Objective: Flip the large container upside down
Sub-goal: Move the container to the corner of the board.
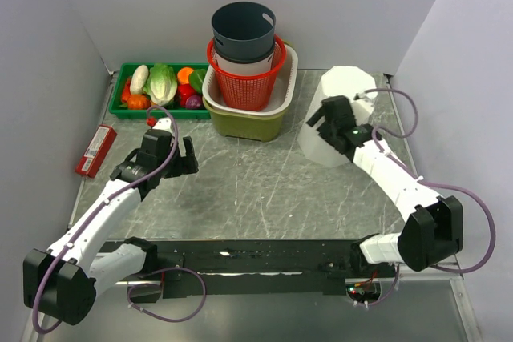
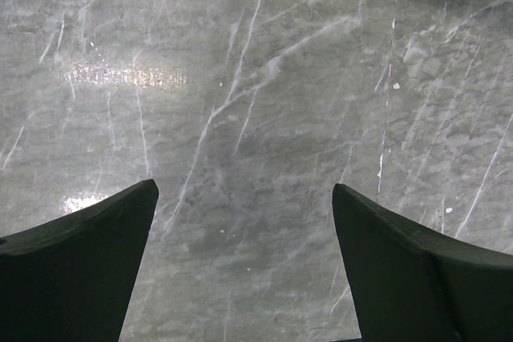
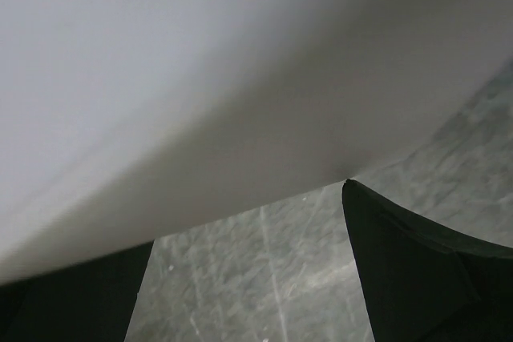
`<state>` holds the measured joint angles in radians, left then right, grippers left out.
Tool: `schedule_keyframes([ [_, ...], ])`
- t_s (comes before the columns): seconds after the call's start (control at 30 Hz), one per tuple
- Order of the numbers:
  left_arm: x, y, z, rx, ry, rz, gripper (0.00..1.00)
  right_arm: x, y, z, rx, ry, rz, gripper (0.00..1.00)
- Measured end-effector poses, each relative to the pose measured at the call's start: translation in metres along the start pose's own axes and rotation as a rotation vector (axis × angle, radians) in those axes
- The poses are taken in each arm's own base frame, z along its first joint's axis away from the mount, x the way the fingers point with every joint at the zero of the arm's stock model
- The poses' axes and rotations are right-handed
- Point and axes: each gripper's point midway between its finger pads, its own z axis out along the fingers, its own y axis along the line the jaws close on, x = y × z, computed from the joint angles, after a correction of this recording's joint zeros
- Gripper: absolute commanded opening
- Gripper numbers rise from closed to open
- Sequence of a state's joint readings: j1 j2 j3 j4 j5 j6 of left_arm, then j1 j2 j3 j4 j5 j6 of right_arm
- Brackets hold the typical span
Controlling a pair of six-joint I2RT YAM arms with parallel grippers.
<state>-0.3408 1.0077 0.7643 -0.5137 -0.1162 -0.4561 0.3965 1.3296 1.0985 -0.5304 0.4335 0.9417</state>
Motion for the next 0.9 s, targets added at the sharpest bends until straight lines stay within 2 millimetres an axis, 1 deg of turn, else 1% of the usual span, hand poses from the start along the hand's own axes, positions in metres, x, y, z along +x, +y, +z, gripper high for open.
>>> schedule_keyframes([
  [0.03,0.0,0.0,0.0,0.0,0.0,0.0,0.96,-0.008,-0.008,0.005,0.016,-0.003,0.002,1.0],
  [0.17,0.001,-0.001,0.0,0.006,0.003,0.001,0.96,-0.029,-0.031,0.016,0.034,0.023,0.01,1.0],
  [0.23,0.001,-0.002,0.0,0.009,0.005,0.003,0.96,-0.036,-0.036,0.018,0.025,0.041,0.002,1.0],
  [0.3,0.001,-0.002,0.0,0.013,0.006,0.003,0.96,-0.04,-0.035,0.016,-0.006,0.056,-0.018,1.0],
  [0.4,0.001,-0.002,0.0,0.014,0.007,0.004,0.96,-0.039,-0.022,0.003,-0.101,0.071,-0.04,1.0],
  [0.53,0.001,-0.003,0.0,0.016,0.007,0.005,0.96,-0.038,-0.007,-0.025,-0.269,0.052,-0.025,1.0],
  [0.6,0.001,-0.003,0.0,0.017,0.007,0.007,0.96,-0.033,-0.001,-0.037,-0.35,0.047,-0.012,0.99],
  [0.63,0.001,-0.003,0.0,0.018,0.008,0.007,0.96,-0.03,0.001,-0.039,-0.374,0.051,-0.007,1.0],
  [0.73,0.002,-0.004,0.0,0.022,0.01,0.008,0.96,-0.017,0.002,-0.039,-0.403,0.074,0.017,1.0],
  [0.8,0.002,-0.004,0.0,0.023,0.01,0.009,0.96,-0.007,0.0,-0.034,-0.379,0.098,0.027,1.0],
  [0.9,0.002,-0.004,0.0,0.024,0.01,0.01,0.96,-0.001,-0.004,-0.026,-0.336,0.108,0.038,1.0],
])
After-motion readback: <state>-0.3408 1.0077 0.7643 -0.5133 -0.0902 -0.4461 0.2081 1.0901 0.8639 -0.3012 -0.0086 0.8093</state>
